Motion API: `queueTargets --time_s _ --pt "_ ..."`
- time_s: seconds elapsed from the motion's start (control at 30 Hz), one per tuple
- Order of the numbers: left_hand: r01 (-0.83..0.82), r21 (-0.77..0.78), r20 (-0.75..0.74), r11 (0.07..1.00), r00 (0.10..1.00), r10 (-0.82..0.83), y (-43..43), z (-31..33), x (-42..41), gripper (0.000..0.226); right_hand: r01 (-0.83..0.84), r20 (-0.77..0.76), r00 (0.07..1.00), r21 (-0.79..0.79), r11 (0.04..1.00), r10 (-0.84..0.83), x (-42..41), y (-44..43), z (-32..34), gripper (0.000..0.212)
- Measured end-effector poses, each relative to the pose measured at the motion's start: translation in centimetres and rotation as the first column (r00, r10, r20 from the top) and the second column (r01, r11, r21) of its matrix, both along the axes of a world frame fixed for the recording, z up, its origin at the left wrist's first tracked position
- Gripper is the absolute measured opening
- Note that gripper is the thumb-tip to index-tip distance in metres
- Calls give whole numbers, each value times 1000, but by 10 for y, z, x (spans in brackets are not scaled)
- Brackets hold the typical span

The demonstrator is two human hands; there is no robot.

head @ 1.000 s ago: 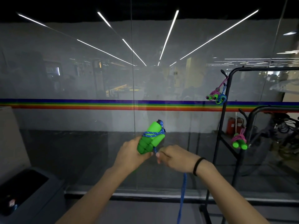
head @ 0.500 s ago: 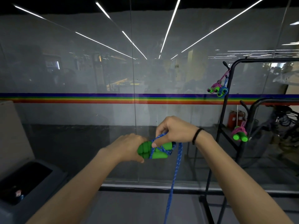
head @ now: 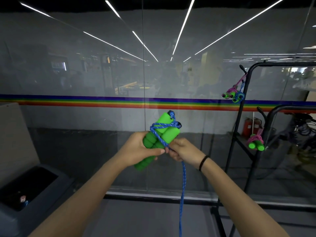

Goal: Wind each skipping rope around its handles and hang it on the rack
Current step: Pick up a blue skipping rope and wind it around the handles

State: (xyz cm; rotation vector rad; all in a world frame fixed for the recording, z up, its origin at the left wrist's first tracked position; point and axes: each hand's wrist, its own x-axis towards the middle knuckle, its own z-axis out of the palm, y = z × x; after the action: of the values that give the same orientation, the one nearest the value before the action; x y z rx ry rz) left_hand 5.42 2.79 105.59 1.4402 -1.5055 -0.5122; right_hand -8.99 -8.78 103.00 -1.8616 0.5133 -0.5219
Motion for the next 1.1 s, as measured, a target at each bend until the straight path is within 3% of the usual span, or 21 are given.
queueTargets --time_s 0.07,0.13,0.2,0.27,0.37,0.5,0.57,0.63,0.7,0.77,0.87,0.93,1.1 --pt "-82 -1 -82 997 993 82 -3 -4 2 31 23 -103 994 -134 991 -37 -1 9 2 41" --pt "-148 1 -40 989 988 148 -7 -10 3 40 21 -227 968 -346 938 -105 -4 17 9 41" --pt "-227 -19 159 974 961 227 -8 -17 4 44 -68 -351 924 -545 836 -154 -7 22 18 39" --pt "-355 -3 405 935 855 325 -7 -22 3 48 -164 -426 885 -662 731 -187 -10 23 28 36" --pt "-448 27 701 894 646 302 -6 -27 3 56 -231 -450 875 -711 664 -177 -12 26 44 29" --pt "-415 18 865 910 463 194 -5 -29 2 53 -294 -481 862 -732 615 -160 -8 29 61 25" --pt "-367 8 893 930 422 159 -4 -28 2 50 -305 -480 860 -755 580 -172 -6 32 66 27" --pt "-269 20 896 963 432 102 -1 -24 3 47 -289 -454 871 -781 554 -186 -4 33 71 29" --pt "-153 58 866 986 500 27 4 -20 5 39 -273 -426 895 -757 594 -131 -2 31 71 27" --pt "-66 95 800 993 599 -37 10 -15 9 33 -248 -348 937 -633 733 16 1 21 66 21" --pt "34 50 670 998 740 -59 14 -15 14 25 -241 -133 969 -309 920 209 3 11 48 11" --pt "87 2 574 996 816 -72 14 -16 15 26 -215 -23 976 -192 958 214 5 8 33 17" --pt "121 34 213 992 969 -126 15 -23 11 27 -143 68 986 -113 983 151 6 7 14 22"
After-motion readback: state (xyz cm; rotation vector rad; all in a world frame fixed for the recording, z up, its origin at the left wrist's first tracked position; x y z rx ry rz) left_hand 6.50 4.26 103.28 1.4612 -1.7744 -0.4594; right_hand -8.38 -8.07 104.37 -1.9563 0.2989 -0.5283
